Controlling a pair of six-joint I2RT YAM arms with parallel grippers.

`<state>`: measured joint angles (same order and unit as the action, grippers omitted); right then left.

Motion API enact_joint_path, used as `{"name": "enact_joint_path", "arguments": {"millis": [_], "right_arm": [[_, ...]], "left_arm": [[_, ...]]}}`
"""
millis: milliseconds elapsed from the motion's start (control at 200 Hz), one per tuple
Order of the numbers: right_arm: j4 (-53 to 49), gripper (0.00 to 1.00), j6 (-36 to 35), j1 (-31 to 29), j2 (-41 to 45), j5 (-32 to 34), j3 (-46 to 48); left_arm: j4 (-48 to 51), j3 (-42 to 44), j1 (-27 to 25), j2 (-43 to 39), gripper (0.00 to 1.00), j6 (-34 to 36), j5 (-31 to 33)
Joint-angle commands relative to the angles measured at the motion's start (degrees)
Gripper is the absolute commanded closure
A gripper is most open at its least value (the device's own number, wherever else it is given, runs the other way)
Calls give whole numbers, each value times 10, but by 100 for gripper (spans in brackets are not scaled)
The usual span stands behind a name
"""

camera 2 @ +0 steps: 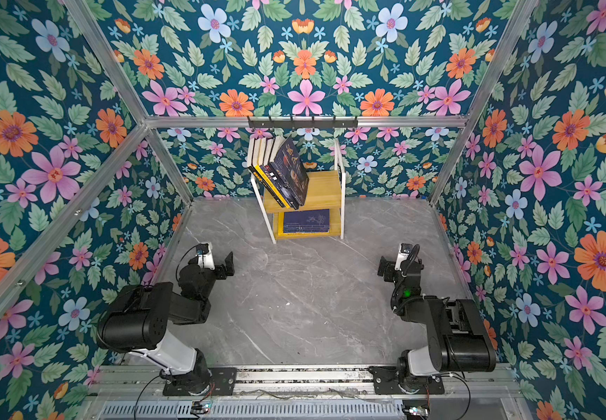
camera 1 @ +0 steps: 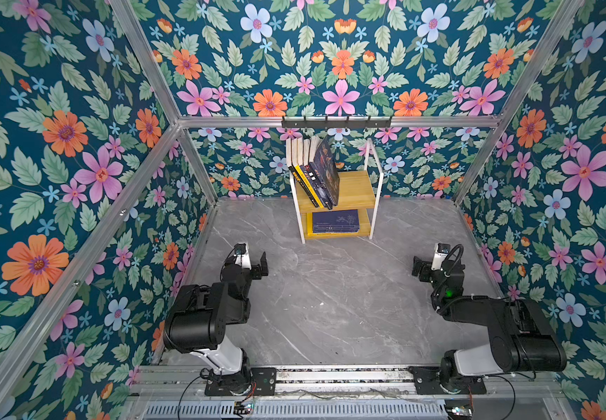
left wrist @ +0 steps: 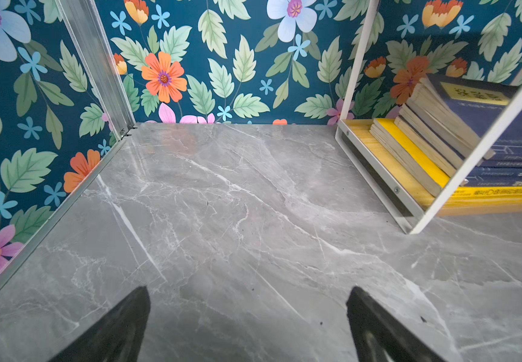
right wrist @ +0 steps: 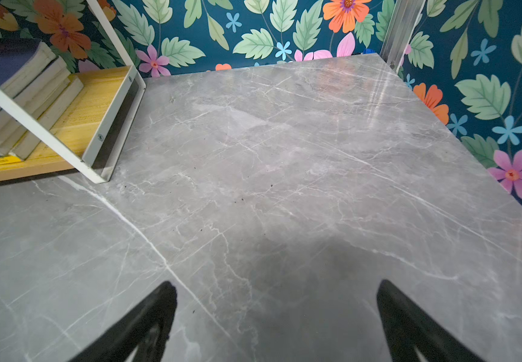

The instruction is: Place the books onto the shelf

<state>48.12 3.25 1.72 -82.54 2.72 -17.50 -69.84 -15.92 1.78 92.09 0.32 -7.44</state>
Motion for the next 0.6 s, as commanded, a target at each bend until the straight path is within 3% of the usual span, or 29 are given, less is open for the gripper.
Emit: {"name": "enact_joint_path", "arguments": {"millis": [0, 65, 135, 200, 400, 595], "right_arm": [[23, 1, 5, 0, 2, -2, -2], [22, 1, 6, 0, 2, -2, -2], [22, 1, 6, 0, 2, -2, -2], [22, 1, 6, 0, 2, -2, -2], [23, 1, 6, 0, 1, -2, -2], [22, 1, 6, 0, 1, -2, -2]], "left_arm": [[-21, 4, 2, -1, 0, 0, -4], [-56, 26, 3, -7, 0, 4, -19], [-170, 86, 18, -6, 0, 10, -75], [-229, 107, 34, 11, 0, -16, -70], [-159, 69, 56, 7, 0, -39, -84], [-29, 7, 20, 0, 0, -20, 6]]}}
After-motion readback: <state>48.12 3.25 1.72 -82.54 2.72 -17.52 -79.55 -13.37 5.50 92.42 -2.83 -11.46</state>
